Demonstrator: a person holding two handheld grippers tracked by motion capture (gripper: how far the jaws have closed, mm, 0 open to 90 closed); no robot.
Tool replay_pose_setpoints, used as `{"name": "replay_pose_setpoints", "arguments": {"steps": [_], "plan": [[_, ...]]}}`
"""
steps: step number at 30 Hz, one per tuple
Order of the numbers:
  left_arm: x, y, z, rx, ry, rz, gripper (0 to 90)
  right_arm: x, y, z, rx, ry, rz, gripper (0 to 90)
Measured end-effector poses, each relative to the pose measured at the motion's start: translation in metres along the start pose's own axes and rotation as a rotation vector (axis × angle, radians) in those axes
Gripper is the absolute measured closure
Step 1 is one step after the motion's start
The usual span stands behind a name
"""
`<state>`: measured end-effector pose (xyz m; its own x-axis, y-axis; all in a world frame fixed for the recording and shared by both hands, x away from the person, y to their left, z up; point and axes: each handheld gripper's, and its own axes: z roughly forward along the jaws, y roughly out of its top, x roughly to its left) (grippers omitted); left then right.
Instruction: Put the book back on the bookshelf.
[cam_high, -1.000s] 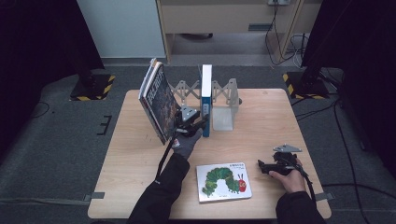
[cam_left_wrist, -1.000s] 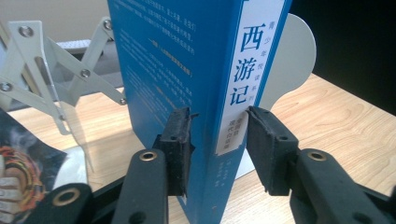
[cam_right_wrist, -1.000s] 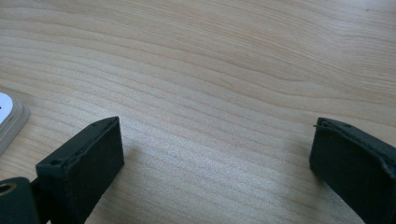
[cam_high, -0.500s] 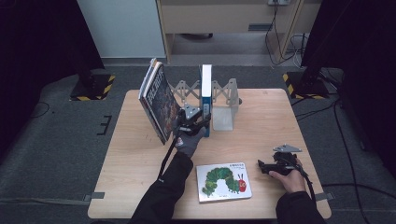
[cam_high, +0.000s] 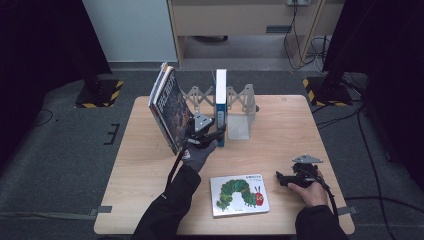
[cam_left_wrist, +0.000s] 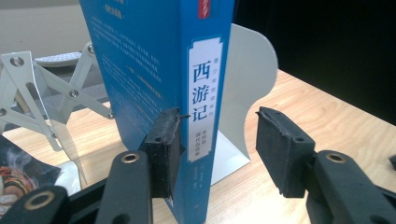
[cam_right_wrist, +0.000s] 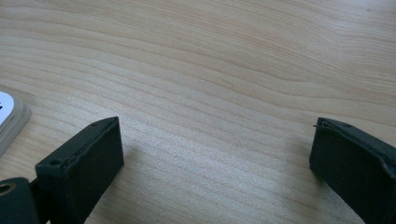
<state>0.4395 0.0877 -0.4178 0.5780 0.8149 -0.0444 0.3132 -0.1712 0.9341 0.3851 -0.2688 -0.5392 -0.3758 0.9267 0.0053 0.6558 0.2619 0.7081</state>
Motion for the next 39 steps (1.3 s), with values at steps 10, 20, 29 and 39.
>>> {"name": "replay_pose_setpoints", "arguments": {"steps": [10,20,29,39], "plan": [[0.003,0.0,-0.034,0.055,-0.052,0.023,44.6,0.0,0.0,0.001,0.007,-0.019,0.015,0.8],[-0.008,-0.031,-0.073,0.139,-0.111,0.081,39.4,-0.001,0.003,-0.006,0.023,-0.023,0.028,15.0],[-0.009,-0.079,-0.083,0.235,-0.141,0.011,36.5,0.013,0.009,-0.022,-0.008,0.045,0.04,19.8],[-0.017,-0.103,-0.077,0.318,-0.16,-0.001,33.9,0.037,0.008,-0.039,-0.032,0.164,0.043,23.1]]}}
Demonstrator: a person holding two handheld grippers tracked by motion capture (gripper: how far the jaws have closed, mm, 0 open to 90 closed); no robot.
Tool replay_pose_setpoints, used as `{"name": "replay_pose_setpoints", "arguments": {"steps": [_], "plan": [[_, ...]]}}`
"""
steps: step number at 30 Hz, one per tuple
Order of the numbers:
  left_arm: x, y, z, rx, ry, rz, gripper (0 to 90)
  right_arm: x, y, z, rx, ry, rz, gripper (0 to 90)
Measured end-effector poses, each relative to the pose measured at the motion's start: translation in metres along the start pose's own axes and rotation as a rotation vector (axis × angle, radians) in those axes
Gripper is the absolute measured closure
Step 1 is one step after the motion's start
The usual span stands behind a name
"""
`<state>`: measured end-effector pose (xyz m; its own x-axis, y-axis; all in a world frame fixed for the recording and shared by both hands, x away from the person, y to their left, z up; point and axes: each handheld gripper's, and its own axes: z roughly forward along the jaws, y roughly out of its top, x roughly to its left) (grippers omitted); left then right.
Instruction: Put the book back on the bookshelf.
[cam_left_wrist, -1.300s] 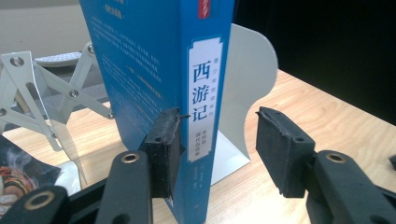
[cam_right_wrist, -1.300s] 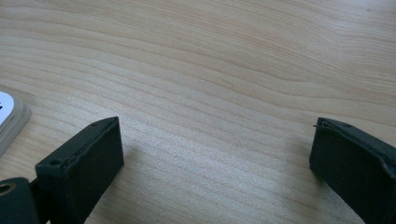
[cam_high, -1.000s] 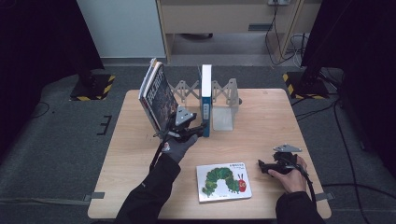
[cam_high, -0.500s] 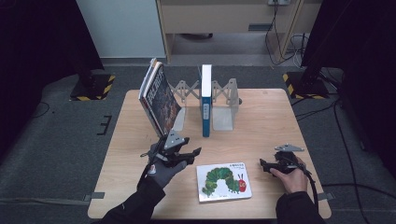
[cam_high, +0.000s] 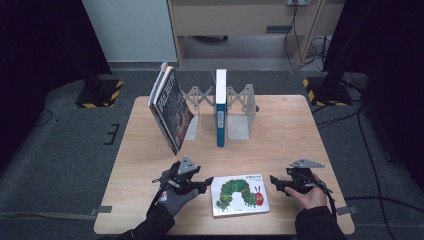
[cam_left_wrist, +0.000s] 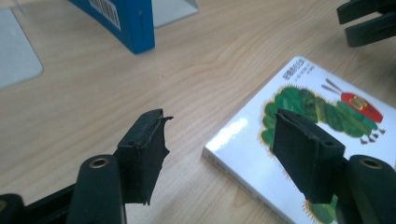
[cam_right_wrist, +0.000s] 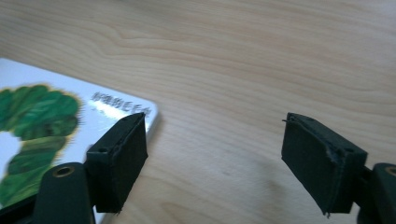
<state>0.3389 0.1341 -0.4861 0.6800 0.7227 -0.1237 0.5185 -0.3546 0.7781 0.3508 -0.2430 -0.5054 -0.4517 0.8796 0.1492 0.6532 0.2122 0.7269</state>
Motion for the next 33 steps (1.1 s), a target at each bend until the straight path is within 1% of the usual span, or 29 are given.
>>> {"name": "replay_pose_setpoints", "arguments": {"steps": [1,3,5,8,9,11,12,14,19,22,26,27,29,31,32,33], "plan": [[-0.001,-0.003,0.002,0.012,-0.008,0.001,33.9,0.003,-0.001,0.0,0.01,0.018,0.008,23.4],[-0.001,-0.006,0.006,0.036,-0.021,0.003,33.5,0.008,-0.003,0.0,0.014,0.046,0.003,23.9],[-0.001,-0.008,0.009,0.042,-0.025,-0.009,33.0,0.015,-0.005,0.0,0.017,0.071,0.011,24.0],[-0.001,-0.01,0.012,0.056,-0.035,-0.024,32.9,0.023,-0.008,0.001,0.018,0.095,0.008,24.7],[-0.001,-0.01,0.013,0.059,-0.035,-0.027,32.9,0.027,-0.008,0.002,0.024,0.107,0.014,25.1],[-0.001,-0.011,0.015,0.068,-0.042,-0.032,32.8,0.03,-0.008,0.005,0.021,0.119,0.004,25.6],[-0.002,-0.012,0.016,0.075,-0.044,-0.031,32.9,0.032,-0.008,0.006,0.025,0.129,0.012,26.0],[-0.003,-0.012,0.019,0.084,-0.06,-0.045,32.9,0.035,-0.008,0.009,0.039,0.143,0.014,26.7],[-0.007,-0.015,0.026,0.109,-0.073,-0.047,32.9,0.038,-0.01,0.015,0.06,0.175,0.031,30.5],[-0.01,-0.016,0.029,0.127,-0.073,-0.038,33.0,0.039,-0.011,0.017,0.066,0.193,0.036,32.5],[-0.015,-0.017,0.033,0.143,-0.08,-0.023,33.4,0.04,-0.012,0.019,0.074,0.198,0.044,35.0],[-0.015,-0.018,0.034,0.146,-0.081,-0.02,33.5,0.04,-0.013,0.019,0.076,0.199,0.044,35.8],[-0.016,-0.018,0.035,0.142,-0.087,-0.027,33.4,0.04,-0.013,0.019,0.085,0.208,0.06,36.7],[-0.017,-0.018,0.035,0.143,-0.091,-0.029,33.7,0.04,-0.013,0.021,0.085,0.21,0.055,37.1],[-0.017,-0.018,0.035,0.143,-0.092,-0.033,33.9,0.041,-0.013,0.021,0.092,0.215,0.062,37.3],[-0.016,-0.018,0.035,0.144,-0.095,-0.035,34.1,0.041,-0.014,0.023,0.089,0.213,0.056,36.8]]}}
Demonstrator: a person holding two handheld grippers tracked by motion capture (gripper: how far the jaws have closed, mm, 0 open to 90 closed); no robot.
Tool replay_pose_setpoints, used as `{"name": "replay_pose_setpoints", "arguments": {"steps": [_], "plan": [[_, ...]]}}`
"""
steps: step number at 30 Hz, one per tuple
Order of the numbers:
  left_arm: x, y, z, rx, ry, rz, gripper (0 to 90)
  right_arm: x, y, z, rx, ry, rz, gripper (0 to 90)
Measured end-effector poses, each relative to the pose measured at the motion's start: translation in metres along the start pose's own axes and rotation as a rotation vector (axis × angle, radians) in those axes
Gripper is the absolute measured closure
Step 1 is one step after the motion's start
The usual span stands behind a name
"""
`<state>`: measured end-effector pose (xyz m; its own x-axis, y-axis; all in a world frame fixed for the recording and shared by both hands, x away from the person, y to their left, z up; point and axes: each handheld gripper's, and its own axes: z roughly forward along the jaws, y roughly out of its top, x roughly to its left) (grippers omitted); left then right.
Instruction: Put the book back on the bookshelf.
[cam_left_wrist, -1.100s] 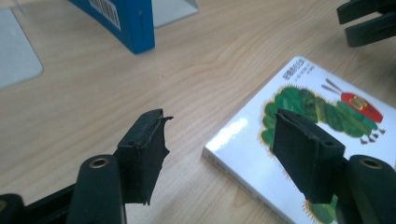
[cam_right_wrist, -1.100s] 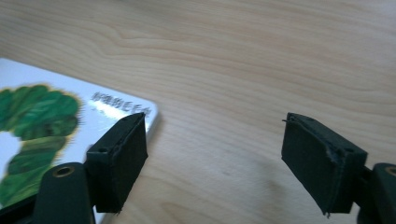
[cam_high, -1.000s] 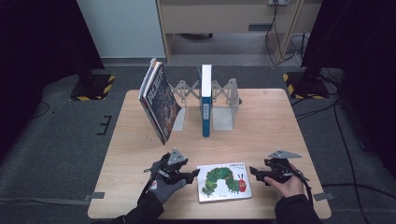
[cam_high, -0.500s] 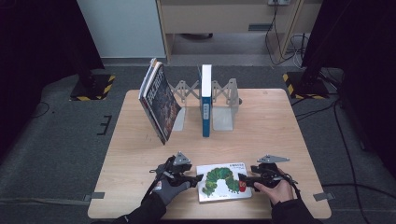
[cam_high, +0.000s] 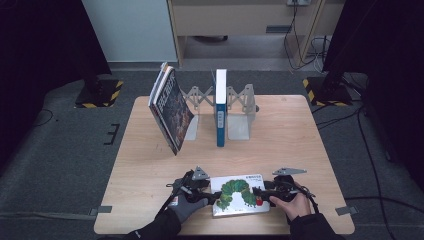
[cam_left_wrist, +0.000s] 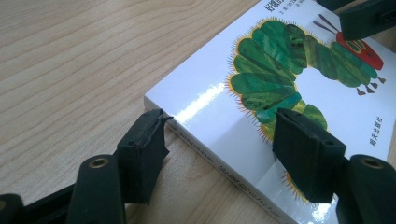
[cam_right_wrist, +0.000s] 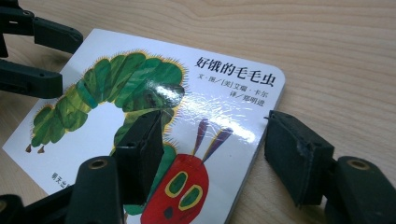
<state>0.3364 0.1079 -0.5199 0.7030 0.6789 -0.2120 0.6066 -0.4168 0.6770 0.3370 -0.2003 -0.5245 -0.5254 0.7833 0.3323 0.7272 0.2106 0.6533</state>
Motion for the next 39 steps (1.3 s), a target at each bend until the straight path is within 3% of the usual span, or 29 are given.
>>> {"name": "replay_pose_setpoints", "arguments": {"steps": [16,26,31,39], "plan": [[0.0,0.0,0.001,-0.014,-0.006,-0.001,33.9,-0.003,0.004,-0.009,-0.046,0.029,0.055,42.2],[0.004,0.001,-0.001,-0.028,-0.022,-0.019,31.4,0.001,0.014,-0.02,-0.21,0.09,0.069,44.1],[0.004,0.001,-0.002,-0.03,-0.022,-0.014,31.2,0.003,0.014,-0.02,-0.228,0.103,0.081,42.0],[0.005,0.001,-0.003,-0.039,-0.028,-0.024,30.8,0.006,0.019,-0.022,-0.3,0.155,0.118,40.9]]}}
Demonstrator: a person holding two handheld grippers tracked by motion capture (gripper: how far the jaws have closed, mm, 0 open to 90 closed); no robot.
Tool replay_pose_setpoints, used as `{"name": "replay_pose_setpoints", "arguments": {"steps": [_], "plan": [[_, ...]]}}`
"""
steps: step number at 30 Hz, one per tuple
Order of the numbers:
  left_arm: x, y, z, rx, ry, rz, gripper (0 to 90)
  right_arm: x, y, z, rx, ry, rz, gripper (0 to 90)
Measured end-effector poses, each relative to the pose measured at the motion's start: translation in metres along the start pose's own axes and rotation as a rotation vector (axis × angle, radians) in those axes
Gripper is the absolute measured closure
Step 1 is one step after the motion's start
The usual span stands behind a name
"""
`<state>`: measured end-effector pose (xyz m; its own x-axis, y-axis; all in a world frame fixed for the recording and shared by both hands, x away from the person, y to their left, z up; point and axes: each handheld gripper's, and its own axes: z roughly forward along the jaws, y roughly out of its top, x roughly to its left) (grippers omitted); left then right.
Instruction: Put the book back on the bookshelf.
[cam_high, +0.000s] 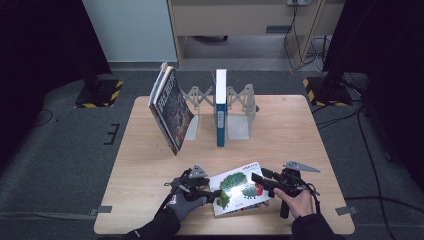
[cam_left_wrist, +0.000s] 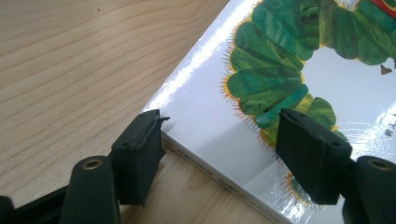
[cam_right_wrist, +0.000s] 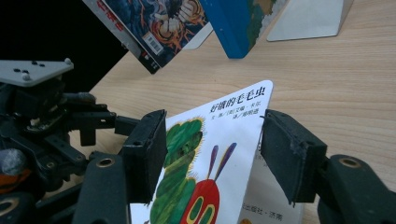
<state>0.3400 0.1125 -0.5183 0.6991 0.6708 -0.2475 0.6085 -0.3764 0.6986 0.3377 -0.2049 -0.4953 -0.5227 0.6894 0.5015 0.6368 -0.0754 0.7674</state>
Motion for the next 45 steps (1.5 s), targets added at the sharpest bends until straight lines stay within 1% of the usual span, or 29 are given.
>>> {"name": "replay_pose_setpoints", "arguments": {"steps": [5,6,7,8,9,10,11,14,18,20,22,24,27,31,33,37,41,45], "plan": [[0.0,0.0,0.0,-0.003,0.0,-0.003,30.2,0.0,0.0,-0.001,-0.01,0.008,0.025,40.6],[0.0,0.0,0.0,-0.005,-0.002,-0.005,30.0,0.0,-0.001,-0.001,-0.005,0.013,0.04,41.0],[0.001,0.0,0.0,-0.006,-0.006,-0.009,30.0,0.0,-0.001,0.0,0.017,0.033,0.058,44.5],[0.001,0.0,0.0,-0.006,-0.007,-0.012,30.1,0.001,-0.003,0.002,0.049,0.066,0.079,43.2],[0.001,0.0,0.0,-0.007,-0.005,-0.011,29.9,0.004,-0.005,0.005,0.068,0.059,0.058,43.3],[0.001,0.0,0.0,-0.008,-0.005,-0.01,29.9,0.007,-0.006,0.009,0.098,0.05,0.017,43.3],[0.001,0.0,0.0,-0.008,-0.005,-0.011,30.0,0.009,-0.005,0.012,0.119,0.05,0.003,43.6],[0.001,0.0,0.0,-0.01,-0.006,-0.011,30.0,0.008,-0.003,0.014,0.127,0.06,0.0,48.1],[0.002,0.0,0.0,-0.006,-0.007,-0.016,28.9,0.003,-0.004,0.014,0.164,0.041,-0.015,52.0],[0.001,0.0,0.0,-0.006,-0.007,-0.016,28.8,0.001,-0.003,0.015,0.174,0.034,-0.022,56.3],[0.002,0.0,0.001,-0.005,-0.007,-0.019,28.8,-0.001,-0.002,0.015,0.185,0.033,-0.02,59.4],[0.002,0.0,0.001,-0.005,-0.007,-0.022,28.5,-0.004,-0.001,0.016,0.196,0.042,-0.003,61.0],[0.003,0.0,0.0,-0.004,-0.007,-0.024,28.5,-0.005,0.0,0.016,0.196,0.057,0.007,63.9],[0.003,0.001,-0.001,-0.008,0.002,-0.025,29.4,-0.004,0.002,0.015,0.196,0.087,0.039,70.1],[0.004,0.002,-0.002,-0.013,-0.003,-0.034,29.7,-0.003,0.004,0.015,0.192,0.099,0.039,73.0],[0.006,0.003,-0.006,-0.032,-0.003,-0.054,29.7,-0.003,0.007,0.014,0.19,0.125,0.066,77.5],[0.007,0.005,-0.009,-0.041,-0.014,-0.066,29.8,-0.001,0.01,0.013,0.177,0.152,0.081,81.4],[0.007,0.005,-0.012,-0.053,-0.012,-0.071,29.7,0.002,0.012,0.012,0.167,0.169,0.079,82.5]]}}
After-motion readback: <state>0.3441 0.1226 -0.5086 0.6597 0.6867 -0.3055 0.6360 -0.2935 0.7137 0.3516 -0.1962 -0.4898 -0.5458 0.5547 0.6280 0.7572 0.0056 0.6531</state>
